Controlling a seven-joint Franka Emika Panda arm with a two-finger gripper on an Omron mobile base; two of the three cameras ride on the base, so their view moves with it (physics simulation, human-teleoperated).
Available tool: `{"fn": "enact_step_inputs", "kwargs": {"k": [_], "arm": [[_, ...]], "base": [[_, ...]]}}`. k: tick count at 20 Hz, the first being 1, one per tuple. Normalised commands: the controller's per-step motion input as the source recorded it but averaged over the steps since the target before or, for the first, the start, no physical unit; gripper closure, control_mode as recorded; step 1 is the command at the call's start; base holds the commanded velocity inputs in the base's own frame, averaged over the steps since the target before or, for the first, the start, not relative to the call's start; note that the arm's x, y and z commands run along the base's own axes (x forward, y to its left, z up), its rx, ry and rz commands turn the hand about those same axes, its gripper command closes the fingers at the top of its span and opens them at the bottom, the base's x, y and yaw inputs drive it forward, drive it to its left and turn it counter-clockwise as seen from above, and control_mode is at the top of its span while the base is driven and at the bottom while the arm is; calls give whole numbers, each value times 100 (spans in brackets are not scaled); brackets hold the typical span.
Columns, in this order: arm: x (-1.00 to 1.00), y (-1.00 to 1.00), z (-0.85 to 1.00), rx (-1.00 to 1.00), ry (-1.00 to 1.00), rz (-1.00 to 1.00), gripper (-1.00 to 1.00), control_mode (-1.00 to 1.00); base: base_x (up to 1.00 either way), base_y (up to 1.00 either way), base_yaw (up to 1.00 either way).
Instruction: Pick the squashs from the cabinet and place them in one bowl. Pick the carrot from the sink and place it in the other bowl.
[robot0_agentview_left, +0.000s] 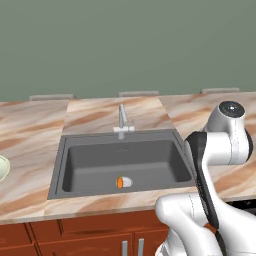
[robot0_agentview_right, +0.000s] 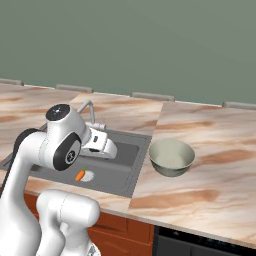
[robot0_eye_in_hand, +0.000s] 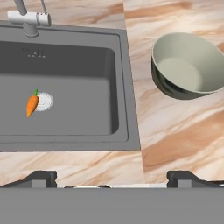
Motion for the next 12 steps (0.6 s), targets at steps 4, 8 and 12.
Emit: {"fn": "enact_step_inputs", "kwargs": {"k": [4, 8, 12], "arm": [[0, 0, 0, 0, 0, 0, -100, 100], [0, 0, 0, 0, 0, 0, -100, 100], [0, 0, 0, 0, 0, 0, -100, -100]], "base": [[0, 0, 0], [0, 0, 0], [0, 0, 0]]}}
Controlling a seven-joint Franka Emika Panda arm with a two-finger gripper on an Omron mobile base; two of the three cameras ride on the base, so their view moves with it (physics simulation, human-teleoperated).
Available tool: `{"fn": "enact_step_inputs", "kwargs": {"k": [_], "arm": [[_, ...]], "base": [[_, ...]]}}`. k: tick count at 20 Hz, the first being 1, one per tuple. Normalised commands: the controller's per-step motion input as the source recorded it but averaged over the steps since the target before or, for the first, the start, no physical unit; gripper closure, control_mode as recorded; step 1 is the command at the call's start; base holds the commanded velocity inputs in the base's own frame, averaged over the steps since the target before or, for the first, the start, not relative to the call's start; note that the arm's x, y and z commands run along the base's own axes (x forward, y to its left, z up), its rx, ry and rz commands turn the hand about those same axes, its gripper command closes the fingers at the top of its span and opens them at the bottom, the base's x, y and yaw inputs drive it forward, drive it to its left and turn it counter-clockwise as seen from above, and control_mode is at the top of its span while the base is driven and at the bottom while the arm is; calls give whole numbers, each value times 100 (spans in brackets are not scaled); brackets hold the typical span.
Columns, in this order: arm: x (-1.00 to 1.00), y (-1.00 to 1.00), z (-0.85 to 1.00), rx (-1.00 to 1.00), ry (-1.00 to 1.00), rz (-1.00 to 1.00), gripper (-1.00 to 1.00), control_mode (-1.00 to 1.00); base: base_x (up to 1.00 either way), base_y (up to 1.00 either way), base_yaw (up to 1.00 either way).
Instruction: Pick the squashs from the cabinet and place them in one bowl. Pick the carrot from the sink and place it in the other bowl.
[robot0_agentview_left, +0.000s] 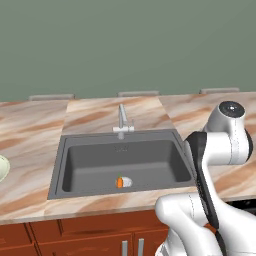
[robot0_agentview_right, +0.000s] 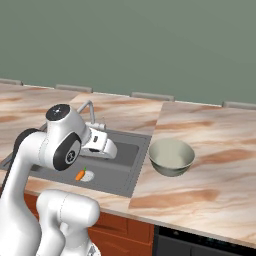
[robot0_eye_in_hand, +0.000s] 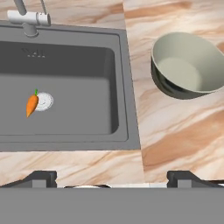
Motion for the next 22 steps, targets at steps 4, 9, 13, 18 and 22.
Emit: {"fn": "enact_step_inputs", "kwargs": {"k": [4, 9, 13, 18, 22], "arm": [[1, 6, 1, 0, -3, 5, -100, -100], [9, 28, 12, 1, -6, 22, -100, -100], [16, 45, 2, 0, -2, 13, -100, -100], [30, 33, -1, 5, 6, 0, -100, -100], [30, 28, -3, 10, 9, 0, -100, -100]], "base": [[0, 0, 0], [0, 0, 0], [0, 0, 0], [0, 0, 0], [0, 0, 0]]}}
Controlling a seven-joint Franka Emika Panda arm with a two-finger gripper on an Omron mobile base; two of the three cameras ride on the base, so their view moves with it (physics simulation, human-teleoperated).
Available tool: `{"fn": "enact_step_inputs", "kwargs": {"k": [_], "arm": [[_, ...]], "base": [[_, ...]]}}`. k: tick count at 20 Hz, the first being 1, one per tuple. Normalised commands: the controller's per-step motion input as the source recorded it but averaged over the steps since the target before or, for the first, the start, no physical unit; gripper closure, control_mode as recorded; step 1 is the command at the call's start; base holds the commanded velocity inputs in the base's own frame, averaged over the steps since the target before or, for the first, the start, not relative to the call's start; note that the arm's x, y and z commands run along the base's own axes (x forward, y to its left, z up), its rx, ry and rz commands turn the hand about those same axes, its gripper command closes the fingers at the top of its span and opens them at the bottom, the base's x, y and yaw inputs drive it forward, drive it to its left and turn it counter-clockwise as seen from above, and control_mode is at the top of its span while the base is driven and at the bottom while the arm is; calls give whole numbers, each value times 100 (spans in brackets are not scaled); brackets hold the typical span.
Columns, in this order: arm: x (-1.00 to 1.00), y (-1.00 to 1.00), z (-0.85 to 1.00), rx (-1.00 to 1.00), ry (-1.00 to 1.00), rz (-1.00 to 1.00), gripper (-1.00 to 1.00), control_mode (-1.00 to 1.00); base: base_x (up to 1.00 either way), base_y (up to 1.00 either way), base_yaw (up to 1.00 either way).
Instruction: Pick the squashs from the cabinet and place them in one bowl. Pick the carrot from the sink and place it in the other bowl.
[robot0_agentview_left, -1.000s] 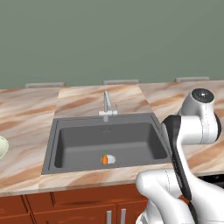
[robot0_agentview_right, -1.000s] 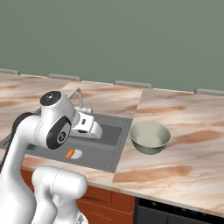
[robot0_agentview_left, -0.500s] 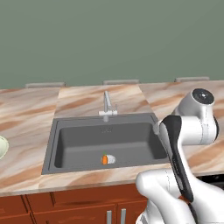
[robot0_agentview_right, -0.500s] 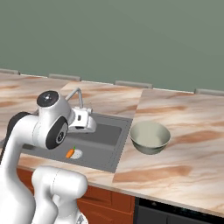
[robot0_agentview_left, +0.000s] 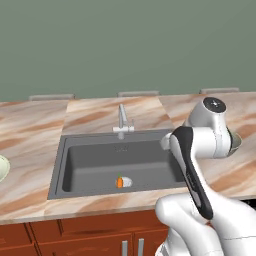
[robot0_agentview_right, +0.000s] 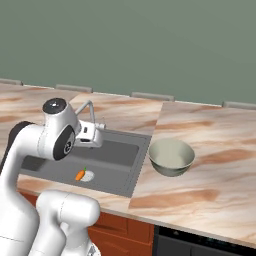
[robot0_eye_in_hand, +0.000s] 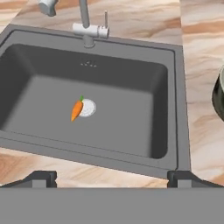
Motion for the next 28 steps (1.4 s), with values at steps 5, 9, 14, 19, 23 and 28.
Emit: {"fn": "enact_step_inputs", "kwargs": {"k": [5, 9, 14, 19, 23, 28], "arm": [[29, 31, -15, 11, 17, 0, -100, -100], [22, 39, -29, 2, 27, 0, -100, -100], [19, 32, -31, 4, 19, -2, -100, -100], [6, 30, -37, 4, 3, -2, -100, -100], [0, 28, -37, 6, -3, -1, -100, -100], [0, 22, -35, 2, -11, -5, -100, -100]], "base": [[0, 0, 0], [0, 0, 0], [0, 0, 0], [0, 0, 0], [0, 0, 0], [0, 0, 0]]}}
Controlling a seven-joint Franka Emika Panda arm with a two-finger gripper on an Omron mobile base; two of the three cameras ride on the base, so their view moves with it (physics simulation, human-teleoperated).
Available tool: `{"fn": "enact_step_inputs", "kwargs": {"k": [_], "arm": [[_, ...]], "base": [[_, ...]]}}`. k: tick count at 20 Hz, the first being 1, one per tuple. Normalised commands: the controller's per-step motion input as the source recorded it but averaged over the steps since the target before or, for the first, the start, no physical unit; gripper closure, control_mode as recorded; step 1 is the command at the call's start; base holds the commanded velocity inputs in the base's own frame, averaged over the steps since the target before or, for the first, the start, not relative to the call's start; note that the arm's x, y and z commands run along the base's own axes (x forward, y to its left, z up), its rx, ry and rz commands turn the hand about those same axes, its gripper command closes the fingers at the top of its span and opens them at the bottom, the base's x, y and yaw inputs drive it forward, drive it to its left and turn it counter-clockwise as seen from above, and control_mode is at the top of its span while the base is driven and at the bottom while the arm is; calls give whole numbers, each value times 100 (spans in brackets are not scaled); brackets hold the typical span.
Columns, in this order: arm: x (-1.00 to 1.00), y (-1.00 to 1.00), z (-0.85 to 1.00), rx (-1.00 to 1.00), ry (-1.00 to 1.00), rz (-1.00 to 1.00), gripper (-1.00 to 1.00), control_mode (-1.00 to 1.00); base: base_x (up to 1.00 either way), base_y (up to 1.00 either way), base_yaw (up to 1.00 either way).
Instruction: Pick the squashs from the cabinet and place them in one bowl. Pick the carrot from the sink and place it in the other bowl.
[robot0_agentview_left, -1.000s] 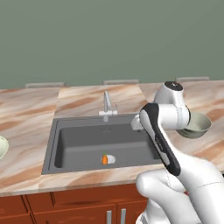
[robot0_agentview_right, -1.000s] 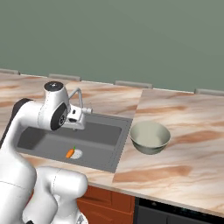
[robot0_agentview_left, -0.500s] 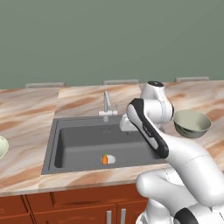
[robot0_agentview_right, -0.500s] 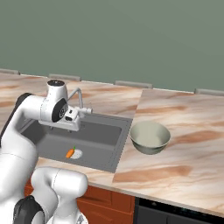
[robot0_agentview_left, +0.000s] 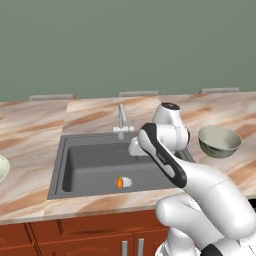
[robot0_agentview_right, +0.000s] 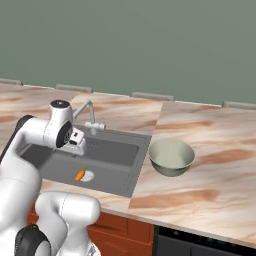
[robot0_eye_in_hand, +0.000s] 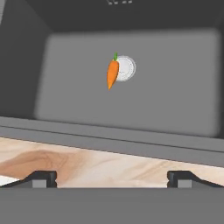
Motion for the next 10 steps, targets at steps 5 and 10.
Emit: {"fn": "enact_step_inputs", "kwargs": {"k": [5, 10], "arm": [[14, 23, -26, 0, -3, -14, -100, -100], [16, 21, -20, 0, 0, -16, -100, -100]], "base": [[0, 0, 0], [0, 0, 0]]}}
